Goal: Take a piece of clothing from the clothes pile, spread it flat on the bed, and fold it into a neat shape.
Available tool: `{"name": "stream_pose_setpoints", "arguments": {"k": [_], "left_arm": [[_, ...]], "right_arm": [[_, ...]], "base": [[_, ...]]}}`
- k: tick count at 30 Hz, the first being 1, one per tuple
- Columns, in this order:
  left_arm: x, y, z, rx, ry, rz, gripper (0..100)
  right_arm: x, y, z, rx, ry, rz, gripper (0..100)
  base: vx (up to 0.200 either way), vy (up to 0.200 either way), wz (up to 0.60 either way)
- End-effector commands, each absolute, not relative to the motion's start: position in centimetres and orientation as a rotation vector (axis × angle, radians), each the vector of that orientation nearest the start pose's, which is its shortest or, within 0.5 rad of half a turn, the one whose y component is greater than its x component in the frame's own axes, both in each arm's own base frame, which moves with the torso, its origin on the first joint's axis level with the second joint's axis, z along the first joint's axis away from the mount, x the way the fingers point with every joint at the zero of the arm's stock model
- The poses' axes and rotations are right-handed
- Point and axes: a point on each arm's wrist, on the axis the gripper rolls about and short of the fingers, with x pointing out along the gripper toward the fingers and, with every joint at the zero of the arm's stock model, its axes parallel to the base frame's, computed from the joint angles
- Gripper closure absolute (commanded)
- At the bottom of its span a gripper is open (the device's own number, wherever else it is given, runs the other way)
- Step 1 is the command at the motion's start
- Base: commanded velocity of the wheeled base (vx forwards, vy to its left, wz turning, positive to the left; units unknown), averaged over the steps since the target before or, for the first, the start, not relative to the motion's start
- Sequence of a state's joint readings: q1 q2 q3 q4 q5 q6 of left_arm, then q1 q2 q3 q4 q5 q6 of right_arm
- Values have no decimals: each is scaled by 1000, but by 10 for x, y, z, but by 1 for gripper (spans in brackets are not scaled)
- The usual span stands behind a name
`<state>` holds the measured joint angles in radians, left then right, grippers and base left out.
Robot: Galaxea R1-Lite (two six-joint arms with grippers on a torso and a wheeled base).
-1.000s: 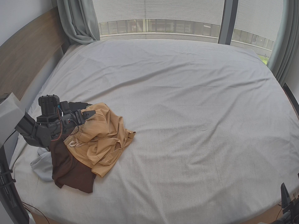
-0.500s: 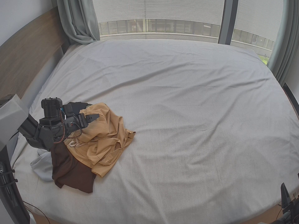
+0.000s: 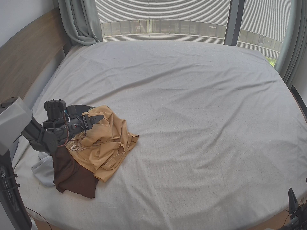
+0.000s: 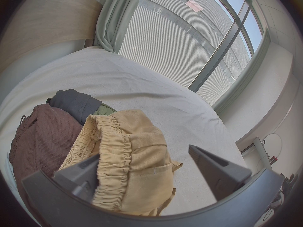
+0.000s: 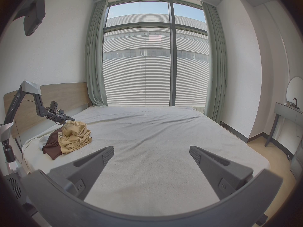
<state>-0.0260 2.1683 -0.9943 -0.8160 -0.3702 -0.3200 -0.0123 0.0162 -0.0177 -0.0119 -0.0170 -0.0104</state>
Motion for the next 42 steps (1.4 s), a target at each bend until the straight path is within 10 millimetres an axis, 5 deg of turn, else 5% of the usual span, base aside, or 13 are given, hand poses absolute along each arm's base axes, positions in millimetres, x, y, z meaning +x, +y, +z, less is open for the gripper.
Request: {"name": "stream_pose_setpoints", "arguments": {"k": [1,15,30,42], "left_arm": [[401,-19,75,-375,428,-330,100],[397,-16,74,-439,455,-348,100],[361,-4,112,-873,489,-330,100],[345,-9,120,-909,473,-347,100]], "right_arm": [[-22,0,77,-11,-8,-29,0],[-22,0,77,-11,-8,-29,0],[-22,0,77,-11,-8,-29,0],[-22,0,77,-11,-8,-29,0]], "base": [[0,0,0],[0,0,0],[0,0,0],[0,0,0]]}}
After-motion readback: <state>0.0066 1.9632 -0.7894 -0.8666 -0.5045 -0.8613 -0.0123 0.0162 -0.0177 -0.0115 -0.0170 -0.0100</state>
